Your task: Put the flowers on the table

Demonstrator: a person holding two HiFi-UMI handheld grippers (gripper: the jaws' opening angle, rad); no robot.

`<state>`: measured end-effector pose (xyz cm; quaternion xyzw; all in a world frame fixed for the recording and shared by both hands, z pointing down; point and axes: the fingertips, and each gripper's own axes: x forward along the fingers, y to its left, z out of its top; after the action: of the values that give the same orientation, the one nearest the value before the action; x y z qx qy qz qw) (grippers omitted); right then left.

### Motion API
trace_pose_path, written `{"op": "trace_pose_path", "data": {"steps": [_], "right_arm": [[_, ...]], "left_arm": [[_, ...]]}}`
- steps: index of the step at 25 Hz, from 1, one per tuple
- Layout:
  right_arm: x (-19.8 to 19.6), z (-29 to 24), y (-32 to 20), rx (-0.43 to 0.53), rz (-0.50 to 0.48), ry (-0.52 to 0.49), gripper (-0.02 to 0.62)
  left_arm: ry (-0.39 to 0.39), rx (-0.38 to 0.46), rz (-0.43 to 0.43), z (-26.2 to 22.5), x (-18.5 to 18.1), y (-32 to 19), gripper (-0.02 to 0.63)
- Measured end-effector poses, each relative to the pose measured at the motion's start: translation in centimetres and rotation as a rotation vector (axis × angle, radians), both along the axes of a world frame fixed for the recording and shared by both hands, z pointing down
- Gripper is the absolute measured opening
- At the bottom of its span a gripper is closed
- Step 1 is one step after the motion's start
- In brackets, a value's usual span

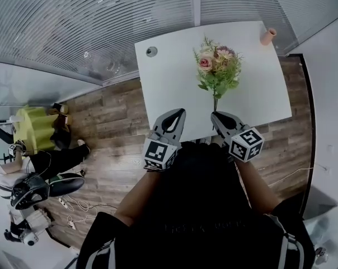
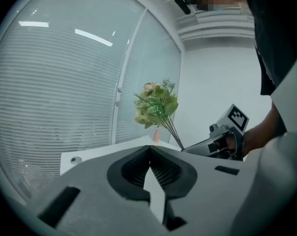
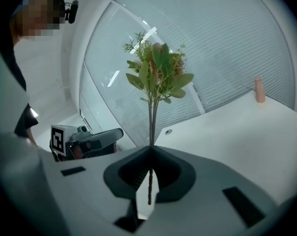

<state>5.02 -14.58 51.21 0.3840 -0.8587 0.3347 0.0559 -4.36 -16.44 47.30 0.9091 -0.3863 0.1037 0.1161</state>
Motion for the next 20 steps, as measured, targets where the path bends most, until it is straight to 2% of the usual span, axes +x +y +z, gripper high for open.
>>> {"op": "trace_pose_path", "data": {"steps": [6,20], "right_arm": [[-0.3,3.8,0.1,-0.066,-0.031,0.036,0.034],[0.2,9.6,0.4,-0.192,-0.028,0.088,0.034]], "left_arm": [[-0.113,-0.026,0.051,4.6,0.8,-0.1,0.018],[-0.071,-0.141,0.022,7.9,0.9,-1.0,0.018]]}}
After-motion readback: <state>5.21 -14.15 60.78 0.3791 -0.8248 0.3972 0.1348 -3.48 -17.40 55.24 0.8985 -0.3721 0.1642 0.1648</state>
